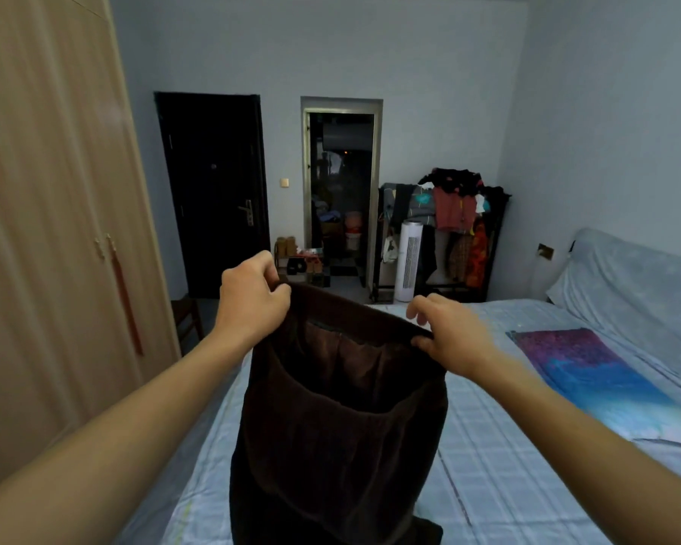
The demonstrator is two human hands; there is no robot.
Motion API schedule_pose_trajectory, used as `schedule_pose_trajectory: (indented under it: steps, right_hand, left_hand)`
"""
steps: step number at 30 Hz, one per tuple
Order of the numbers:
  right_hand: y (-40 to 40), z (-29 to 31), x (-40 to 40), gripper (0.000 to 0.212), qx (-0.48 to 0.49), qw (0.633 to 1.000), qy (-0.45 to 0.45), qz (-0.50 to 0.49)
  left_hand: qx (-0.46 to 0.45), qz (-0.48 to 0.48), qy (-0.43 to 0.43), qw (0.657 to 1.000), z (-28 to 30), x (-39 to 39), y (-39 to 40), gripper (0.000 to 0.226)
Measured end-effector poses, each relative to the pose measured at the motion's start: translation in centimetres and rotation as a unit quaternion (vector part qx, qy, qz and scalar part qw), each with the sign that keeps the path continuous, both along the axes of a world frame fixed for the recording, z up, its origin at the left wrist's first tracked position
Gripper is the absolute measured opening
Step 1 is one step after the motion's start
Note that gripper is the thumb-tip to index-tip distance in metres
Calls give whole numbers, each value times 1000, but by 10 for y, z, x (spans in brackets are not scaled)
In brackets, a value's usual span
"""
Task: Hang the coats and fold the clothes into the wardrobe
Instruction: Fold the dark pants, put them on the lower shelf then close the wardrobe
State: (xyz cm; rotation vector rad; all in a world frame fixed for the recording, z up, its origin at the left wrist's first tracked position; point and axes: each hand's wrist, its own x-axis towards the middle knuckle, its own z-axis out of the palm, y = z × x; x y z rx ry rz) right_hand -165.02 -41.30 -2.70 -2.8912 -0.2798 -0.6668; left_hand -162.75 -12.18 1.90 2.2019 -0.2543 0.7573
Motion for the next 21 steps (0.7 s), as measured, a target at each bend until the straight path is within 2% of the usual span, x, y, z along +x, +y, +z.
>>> schedule_pose_trajectory:
  steps: [3,6,8,11,14,17,21]
  right_hand:
    - [14,-29,0,44,12,992,91,-91]
    - [28,-62,0,32,104,970,185,-118]
    - [32,-73,3,22,145,962,199,-120]
    - [27,-68,10,21,183,963,150,-129]
    - [13,-40,15,27,215,964,62,-144]
    - [3,-2,15,30,188,973,-57,-119]
    - [4,33,13,31,177,969,-153,-76]
  left_hand:
    - [-36,26,11,999,-3,5,1,9]
    - [-75,45,12,996,-3,9,5,6]
    - [-80,45,8,996,-2,8,8,7]
    - [-29,41,10,999,-2,6,21,13]
    - [90,63,7,994,-3,6,46,24]
    - [213,87,5,973,-4,0,60,27]
    - [262,66,-2,963,2,-3,70,27]
